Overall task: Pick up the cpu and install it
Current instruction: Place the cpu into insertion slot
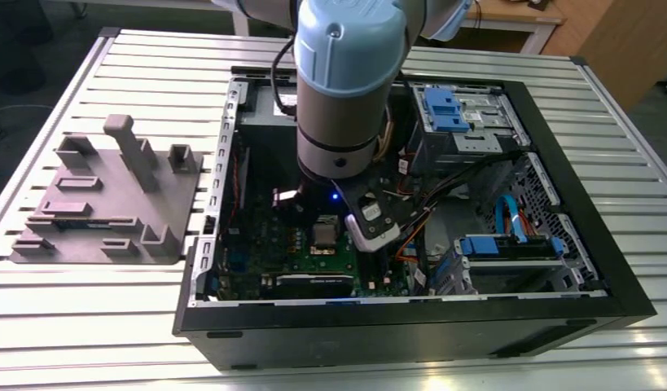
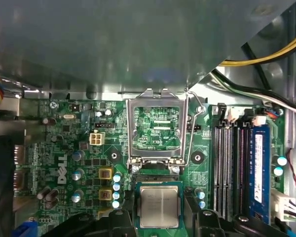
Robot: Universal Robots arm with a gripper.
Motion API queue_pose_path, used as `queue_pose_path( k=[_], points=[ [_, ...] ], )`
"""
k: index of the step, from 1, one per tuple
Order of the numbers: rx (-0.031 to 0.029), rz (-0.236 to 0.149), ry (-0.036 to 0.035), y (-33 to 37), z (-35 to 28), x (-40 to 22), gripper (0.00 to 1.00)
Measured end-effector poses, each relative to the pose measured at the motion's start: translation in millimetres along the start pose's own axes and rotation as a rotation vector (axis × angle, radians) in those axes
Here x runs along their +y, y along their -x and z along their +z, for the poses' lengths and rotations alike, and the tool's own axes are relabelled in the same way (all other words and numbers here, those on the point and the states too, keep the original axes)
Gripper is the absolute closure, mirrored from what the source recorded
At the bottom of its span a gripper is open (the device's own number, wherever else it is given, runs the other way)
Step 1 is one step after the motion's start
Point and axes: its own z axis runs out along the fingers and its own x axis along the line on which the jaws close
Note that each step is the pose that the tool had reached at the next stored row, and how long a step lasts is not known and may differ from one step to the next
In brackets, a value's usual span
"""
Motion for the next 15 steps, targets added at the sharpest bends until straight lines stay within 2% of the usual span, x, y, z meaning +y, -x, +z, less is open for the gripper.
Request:
queue_pose_path(
  k=[4, 8, 15],
  points=[
    [0.0004, 0.0, 0.0007, -0.1, 1.6, -0.1, 0.53],
    [0.0022, 0.001, 0.0007, -0.9, 6.6, -0.3, 0.53],
    [0.0045, 0.01, 0.0008, -1.3, 11.1, -1.8, 0.53]
  ],
)
